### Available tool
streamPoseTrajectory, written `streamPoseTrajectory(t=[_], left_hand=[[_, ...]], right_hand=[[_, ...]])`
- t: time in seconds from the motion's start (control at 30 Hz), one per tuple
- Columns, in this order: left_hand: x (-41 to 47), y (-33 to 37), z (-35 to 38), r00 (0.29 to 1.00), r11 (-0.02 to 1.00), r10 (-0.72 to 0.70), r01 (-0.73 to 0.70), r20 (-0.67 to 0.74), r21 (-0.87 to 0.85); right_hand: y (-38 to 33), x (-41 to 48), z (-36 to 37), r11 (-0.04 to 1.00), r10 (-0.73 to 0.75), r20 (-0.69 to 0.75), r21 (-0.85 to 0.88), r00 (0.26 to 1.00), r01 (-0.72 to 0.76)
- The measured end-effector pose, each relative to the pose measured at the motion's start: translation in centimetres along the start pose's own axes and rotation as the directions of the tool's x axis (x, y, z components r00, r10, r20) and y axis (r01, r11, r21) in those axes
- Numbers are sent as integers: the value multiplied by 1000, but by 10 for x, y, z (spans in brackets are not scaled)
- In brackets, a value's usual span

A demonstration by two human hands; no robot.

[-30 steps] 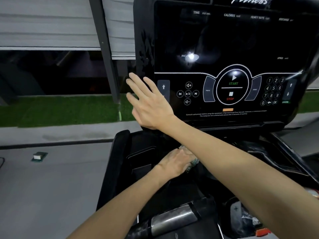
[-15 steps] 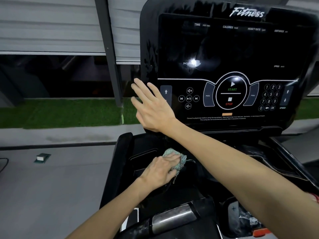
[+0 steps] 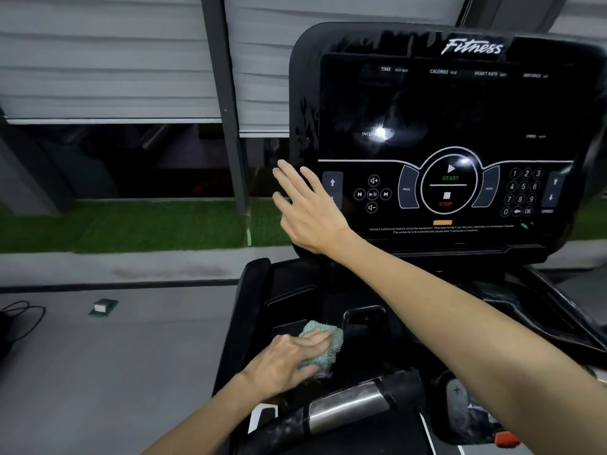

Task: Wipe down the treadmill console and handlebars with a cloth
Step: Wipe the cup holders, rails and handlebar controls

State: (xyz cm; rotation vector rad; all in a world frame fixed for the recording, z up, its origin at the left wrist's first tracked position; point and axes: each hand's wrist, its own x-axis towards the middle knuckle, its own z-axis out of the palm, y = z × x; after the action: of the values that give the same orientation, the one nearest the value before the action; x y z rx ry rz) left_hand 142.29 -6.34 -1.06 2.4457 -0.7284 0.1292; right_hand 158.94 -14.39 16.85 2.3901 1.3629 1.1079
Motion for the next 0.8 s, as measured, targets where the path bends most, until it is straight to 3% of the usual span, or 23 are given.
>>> streamPoseTrajectory(t=[0.33, 0.63, 0.73, 0.8], left_hand=[[-70, -32, -17, 988, 987, -151, 153, -37, 57], [-56, -20, -53, 961, 970, -234, 221, 150, 97], [-33, -16, -77, 924, 925, -372, 376, 86, -50], [-14, -8, -88, 883, 849, -468, 453, 11, -271]], right_hand=[[-4, 0, -5, 999, 31, 83, -34, 996, -28], [-6, -9, -24, 999, -52, 124, -6, 991, 54], [-12, -21, -41, 991, -26, 122, 137, 992, 9], [-16, -31, -57, 901, 111, 119, 406, 987, -151]])
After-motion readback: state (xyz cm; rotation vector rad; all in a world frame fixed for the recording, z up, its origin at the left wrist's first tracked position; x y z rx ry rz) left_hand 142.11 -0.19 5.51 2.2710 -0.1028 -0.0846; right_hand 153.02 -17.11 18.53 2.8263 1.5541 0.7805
